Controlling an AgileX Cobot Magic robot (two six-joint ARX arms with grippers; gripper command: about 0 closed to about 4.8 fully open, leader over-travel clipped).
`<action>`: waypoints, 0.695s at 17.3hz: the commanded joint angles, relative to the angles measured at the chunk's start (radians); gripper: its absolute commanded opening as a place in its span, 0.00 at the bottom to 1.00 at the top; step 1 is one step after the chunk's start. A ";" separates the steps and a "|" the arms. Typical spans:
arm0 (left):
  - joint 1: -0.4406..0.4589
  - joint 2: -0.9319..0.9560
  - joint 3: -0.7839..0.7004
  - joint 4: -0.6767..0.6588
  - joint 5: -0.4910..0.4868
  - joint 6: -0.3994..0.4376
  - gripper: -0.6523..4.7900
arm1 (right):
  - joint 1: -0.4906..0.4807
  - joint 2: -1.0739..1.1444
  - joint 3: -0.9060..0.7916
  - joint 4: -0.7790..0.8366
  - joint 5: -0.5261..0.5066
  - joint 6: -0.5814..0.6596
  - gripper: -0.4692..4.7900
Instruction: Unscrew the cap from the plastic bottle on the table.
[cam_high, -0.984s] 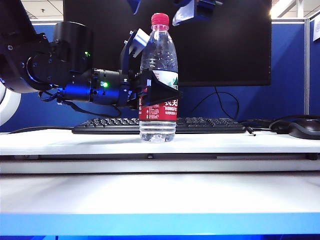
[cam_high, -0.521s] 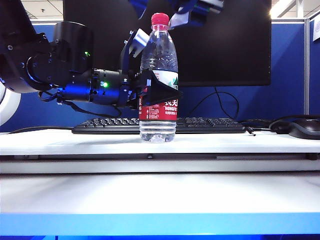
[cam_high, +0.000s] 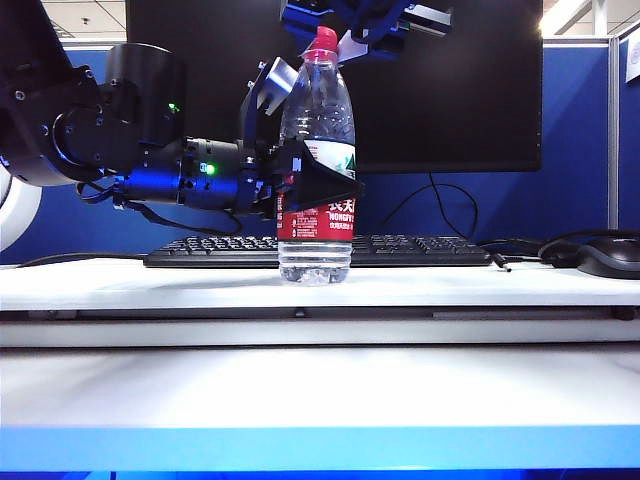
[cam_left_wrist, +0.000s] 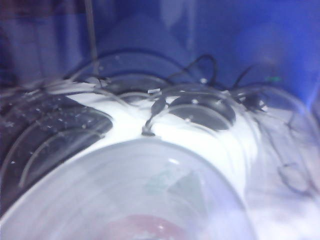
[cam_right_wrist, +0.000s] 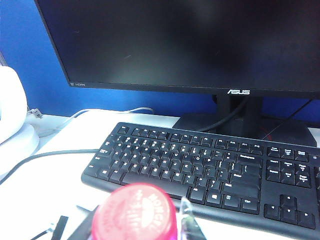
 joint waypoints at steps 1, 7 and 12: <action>-0.001 -0.002 0.002 -0.001 0.005 0.000 0.55 | 0.003 -0.004 0.006 0.049 -0.024 0.011 0.37; -0.001 -0.002 0.002 -0.001 0.005 0.000 0.55 | -0.005 -0.004 0.006 0.050 -0.055 0.011 0.50; -0.001 -0.002 0.002 -0.001 0.006 0.000 0.55 | -0.010 -0.004 0.006 0.050 -0.069 0.011 0.34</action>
